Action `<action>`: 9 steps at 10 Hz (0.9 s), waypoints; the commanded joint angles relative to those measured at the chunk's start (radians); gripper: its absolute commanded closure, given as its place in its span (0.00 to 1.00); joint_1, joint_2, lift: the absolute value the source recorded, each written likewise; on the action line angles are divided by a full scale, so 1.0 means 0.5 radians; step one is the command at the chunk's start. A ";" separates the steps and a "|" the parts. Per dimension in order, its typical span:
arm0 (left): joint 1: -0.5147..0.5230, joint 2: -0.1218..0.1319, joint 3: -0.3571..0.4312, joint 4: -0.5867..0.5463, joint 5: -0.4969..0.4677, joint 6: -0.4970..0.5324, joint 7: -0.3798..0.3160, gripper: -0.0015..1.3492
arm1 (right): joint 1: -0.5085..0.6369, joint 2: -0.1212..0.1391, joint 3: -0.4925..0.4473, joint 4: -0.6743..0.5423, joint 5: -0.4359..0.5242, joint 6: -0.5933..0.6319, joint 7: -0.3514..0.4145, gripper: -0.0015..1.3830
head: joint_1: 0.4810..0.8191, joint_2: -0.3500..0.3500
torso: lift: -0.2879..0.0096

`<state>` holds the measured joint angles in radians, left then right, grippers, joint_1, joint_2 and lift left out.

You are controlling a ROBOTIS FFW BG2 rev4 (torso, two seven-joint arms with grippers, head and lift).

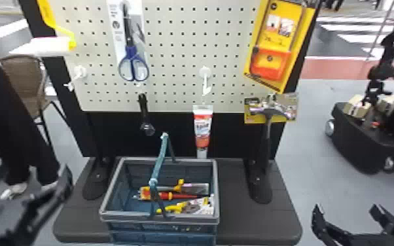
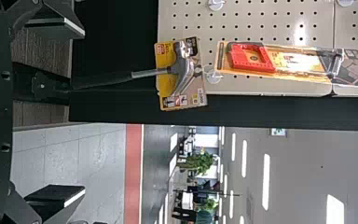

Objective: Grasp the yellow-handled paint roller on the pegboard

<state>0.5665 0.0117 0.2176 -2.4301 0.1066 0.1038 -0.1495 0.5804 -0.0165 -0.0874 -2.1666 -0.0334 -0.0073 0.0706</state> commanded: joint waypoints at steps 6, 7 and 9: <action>-0.629 0.194 0.320 -0.287 0.100 0.651 -0.213 0.14 | 0.000 -0.004 0.000 -0.009 0.005 0.018 0.003 0.09 | 0.20 0.50 | 0.63; -0.689 0.219 0.402 -0.326 0.106 0.765 -0.269 0.14 | 0.000 -0.004 0.000 -0.014 0.005 0.021 0.003 0.09 | 0.20 0.50 | 0.63; -0.801 0.320 0.519 -0.326 0.121 0.949 -0.364 0.14 | -0.004 -0.007 0.003 -0.019 0.009 0.024 0.003 0.09 | 0.20 0.50 | 0.63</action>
<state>0.1880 0.1518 0.4549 -2.5940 0.1652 0.5442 -0.3262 0.5801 -0.0196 -0.0867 -2.1755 -0.0301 0.0042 0.0721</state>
